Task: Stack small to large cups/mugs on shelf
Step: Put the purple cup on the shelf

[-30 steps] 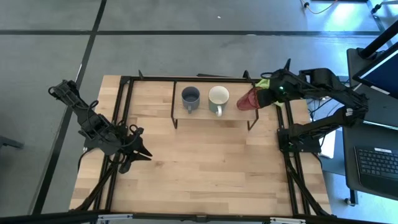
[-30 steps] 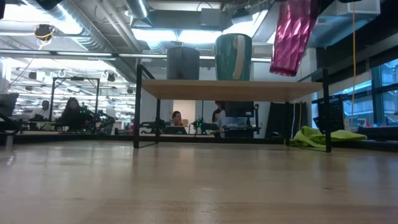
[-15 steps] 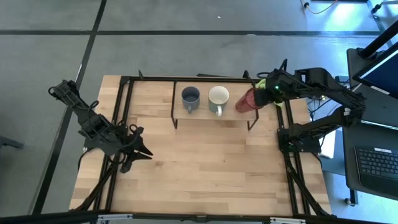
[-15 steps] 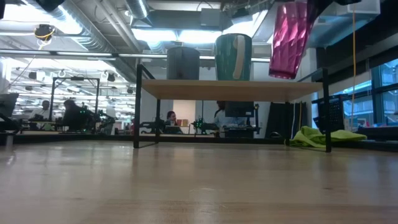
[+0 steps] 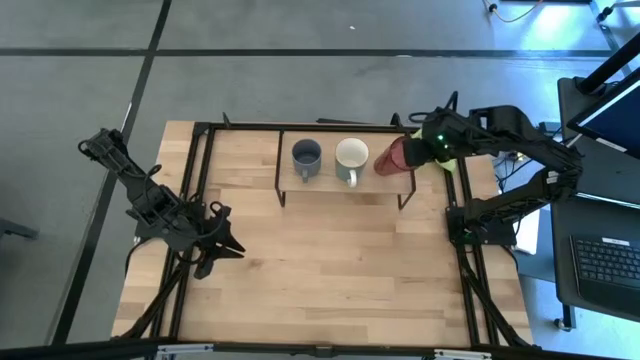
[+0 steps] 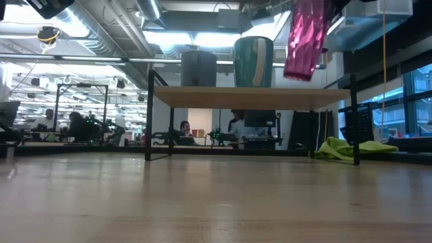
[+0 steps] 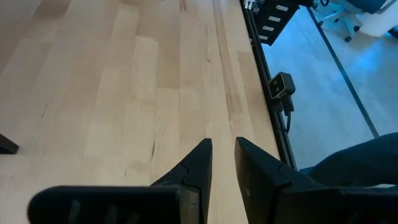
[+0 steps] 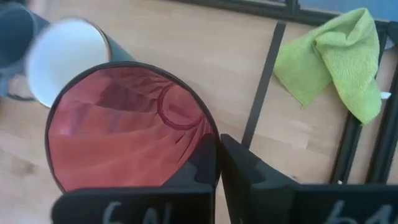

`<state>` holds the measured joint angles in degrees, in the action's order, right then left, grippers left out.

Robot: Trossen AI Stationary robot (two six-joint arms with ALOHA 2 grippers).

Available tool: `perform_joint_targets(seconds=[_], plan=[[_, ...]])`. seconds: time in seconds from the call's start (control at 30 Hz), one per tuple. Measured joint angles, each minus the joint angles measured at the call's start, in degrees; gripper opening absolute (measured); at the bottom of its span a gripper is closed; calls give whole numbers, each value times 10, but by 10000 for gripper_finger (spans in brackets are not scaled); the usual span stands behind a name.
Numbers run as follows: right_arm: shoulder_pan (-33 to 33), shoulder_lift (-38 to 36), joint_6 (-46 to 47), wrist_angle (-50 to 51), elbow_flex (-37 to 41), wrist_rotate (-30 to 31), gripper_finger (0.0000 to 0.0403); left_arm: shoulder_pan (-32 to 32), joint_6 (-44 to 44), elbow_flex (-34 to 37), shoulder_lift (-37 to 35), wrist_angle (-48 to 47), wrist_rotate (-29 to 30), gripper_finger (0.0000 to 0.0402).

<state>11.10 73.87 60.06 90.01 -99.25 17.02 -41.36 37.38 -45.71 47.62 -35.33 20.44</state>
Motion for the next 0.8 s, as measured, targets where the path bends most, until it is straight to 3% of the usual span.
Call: perform_joint_targets(seconds=[0.8], plan=[[1,11,-1,0,-9,-3,14,0,0,0,0,0,-2,64]])
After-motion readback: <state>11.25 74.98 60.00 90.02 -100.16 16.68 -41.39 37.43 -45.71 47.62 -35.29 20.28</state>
